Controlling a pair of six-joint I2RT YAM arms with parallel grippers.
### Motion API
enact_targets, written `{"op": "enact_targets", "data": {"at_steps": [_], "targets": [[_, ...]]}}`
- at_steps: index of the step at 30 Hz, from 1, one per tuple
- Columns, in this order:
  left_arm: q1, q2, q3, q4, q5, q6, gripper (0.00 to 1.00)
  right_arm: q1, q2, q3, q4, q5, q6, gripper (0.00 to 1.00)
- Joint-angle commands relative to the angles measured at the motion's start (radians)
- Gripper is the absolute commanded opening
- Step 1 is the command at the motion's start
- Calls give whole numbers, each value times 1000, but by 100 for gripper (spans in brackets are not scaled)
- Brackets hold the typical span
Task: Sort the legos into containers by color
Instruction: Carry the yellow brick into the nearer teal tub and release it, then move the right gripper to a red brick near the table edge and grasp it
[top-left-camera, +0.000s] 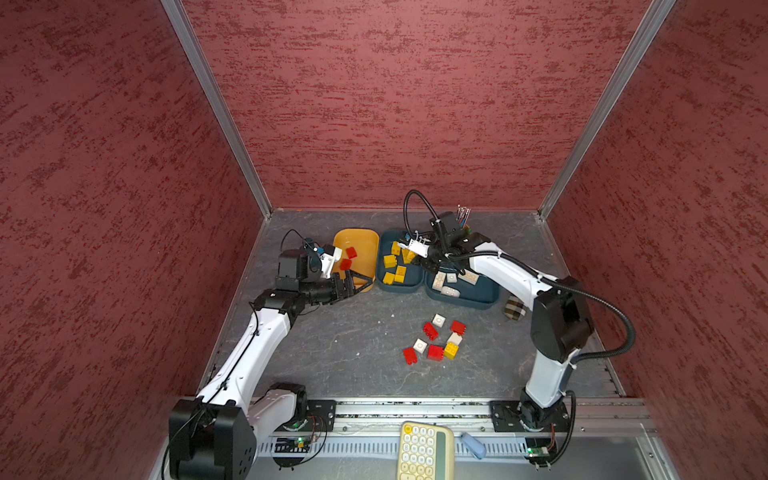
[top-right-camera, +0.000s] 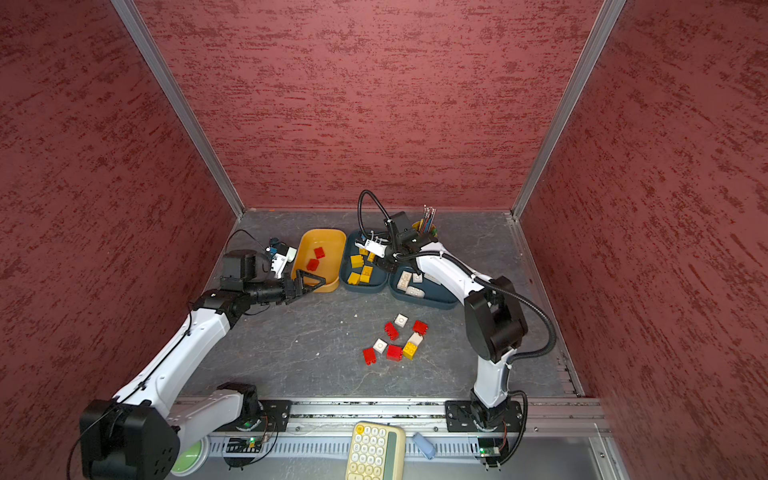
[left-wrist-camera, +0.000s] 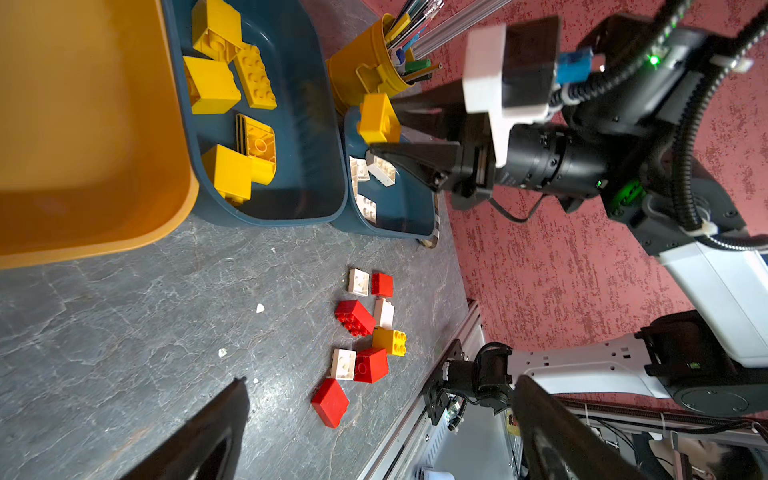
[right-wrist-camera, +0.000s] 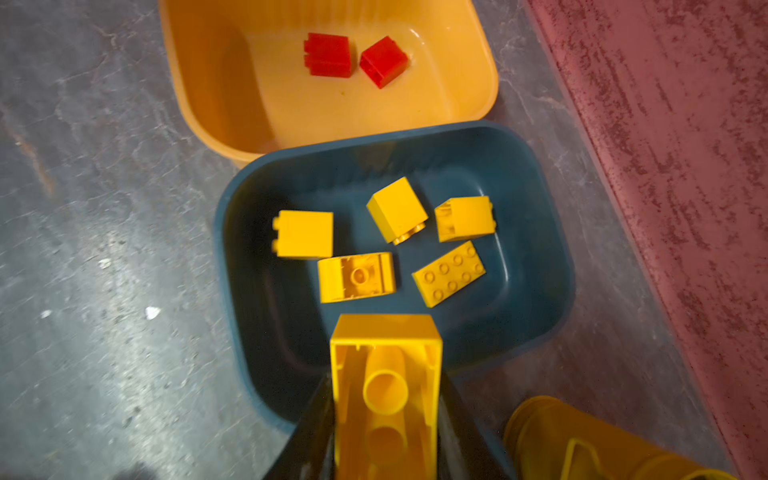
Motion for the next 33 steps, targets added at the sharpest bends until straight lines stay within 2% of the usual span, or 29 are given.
{"op": "enact_targets", "data": {"at_steps": [1, 5, 10, 12, 14, 20, 23, 26, 33], "targets": [[-5, -1, 13, 17, -2, 4, 99, -12, 97, 88, -18, 4, -29, 24], [-4, 0, 20, 1, -7, 15, 99, -13, 181, 174, -75, 5, -55, 27], [-1, 5, 18, -11, -12, 29, 99, -12, 209, 172, -120, 35, -87, 37], [0, 16, 18, -8, -10, 29, 99, -13, 219, 173, -125, 57, -81, 38], [0, 28, 22, -4, -8, 28, 99, -13, 220, 171, -120, 55, -71, 40], [0, 35, 30, -9, -9, 34, 99, -11, 191, 158, -112, 45, -67, 54], [1, 33, 36, -22, -10, 41, 99, -10, 142, 148, -129, -1, -63, 58], [1, 29, 36, -28, -10, 43, 99, -3, 50, 68, -117, -75, -56, 61], [6, 32, 43, -55, -10, 59, 99, 101, -207, -277, -24, -120, 9, 66]]}}
